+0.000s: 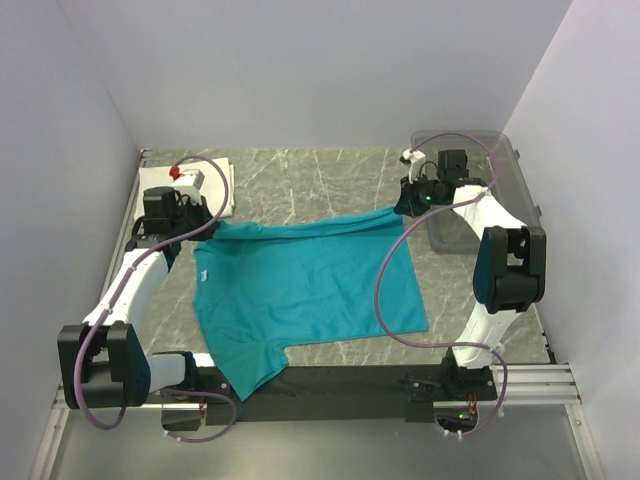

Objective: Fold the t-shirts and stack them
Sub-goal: Fold the tshirt

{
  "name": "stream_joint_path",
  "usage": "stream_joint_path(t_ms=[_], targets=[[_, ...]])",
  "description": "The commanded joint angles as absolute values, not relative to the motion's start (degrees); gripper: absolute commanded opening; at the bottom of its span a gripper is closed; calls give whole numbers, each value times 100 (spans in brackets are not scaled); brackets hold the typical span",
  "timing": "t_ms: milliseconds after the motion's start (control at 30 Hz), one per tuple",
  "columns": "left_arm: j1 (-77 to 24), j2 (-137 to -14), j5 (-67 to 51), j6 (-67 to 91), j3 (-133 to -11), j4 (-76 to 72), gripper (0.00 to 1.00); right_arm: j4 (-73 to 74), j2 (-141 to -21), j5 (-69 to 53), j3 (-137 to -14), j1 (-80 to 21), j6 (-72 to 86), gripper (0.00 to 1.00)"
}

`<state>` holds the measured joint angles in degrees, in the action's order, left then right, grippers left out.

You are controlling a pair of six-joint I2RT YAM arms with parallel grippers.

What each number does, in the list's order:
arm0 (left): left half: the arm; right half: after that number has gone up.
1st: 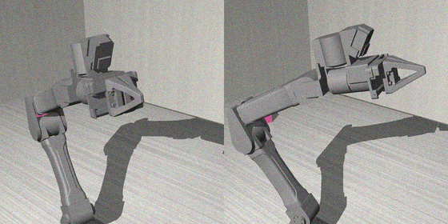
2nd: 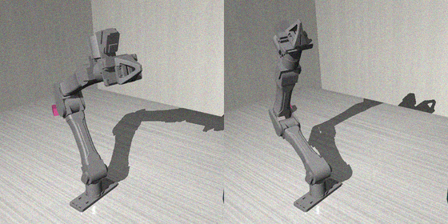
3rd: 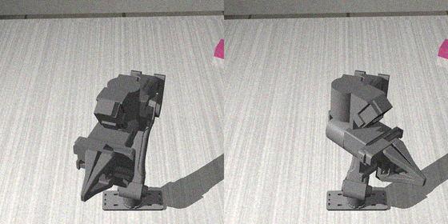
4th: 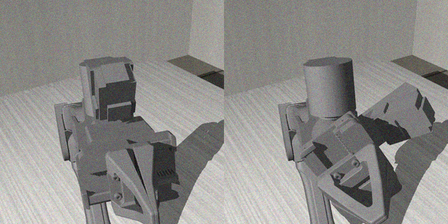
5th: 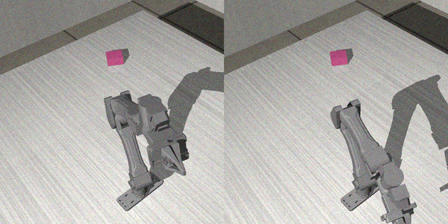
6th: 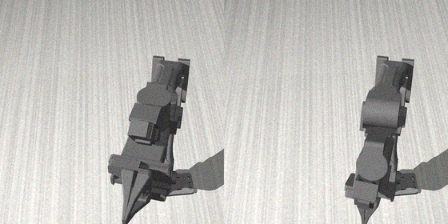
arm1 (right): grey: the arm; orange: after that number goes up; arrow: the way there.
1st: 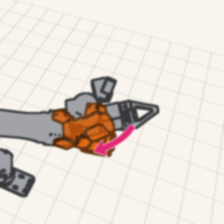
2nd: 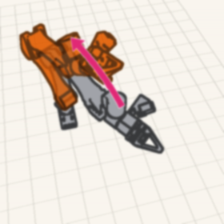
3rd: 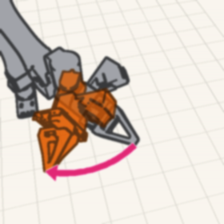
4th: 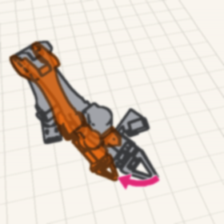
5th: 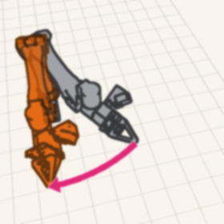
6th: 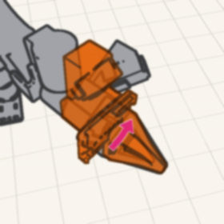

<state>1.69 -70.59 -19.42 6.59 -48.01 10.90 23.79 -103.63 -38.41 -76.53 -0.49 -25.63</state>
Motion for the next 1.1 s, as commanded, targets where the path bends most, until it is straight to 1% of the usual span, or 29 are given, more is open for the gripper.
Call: stream_joint_path(t_ms=[0, 367, 967, 1033, 1067], targets=[[185, -6891, -2144, 475, -4799, 1081, 0, 2513, -10195, -3753, -7664, -26, -2821, 0], [176, -6794, -2382, 290, -4790, 1230, 1, 2610, -10327, -3612, -7761, -26, -2839, 0], [62, -6873, -2399, -255, -4966, 2055, 1, 2760, -10248, -3437, -7726, -35, -3137, 0], [44, -6891, -2373, -316, -5045, 2214, 1, 2821, -10222, -3410, -7699, -35, -3269, 2], [-104, -6917, -2330, -334, -5106, 2293, 4, 2900, -10169, -3410, -7673, -35, -3400, 8]])
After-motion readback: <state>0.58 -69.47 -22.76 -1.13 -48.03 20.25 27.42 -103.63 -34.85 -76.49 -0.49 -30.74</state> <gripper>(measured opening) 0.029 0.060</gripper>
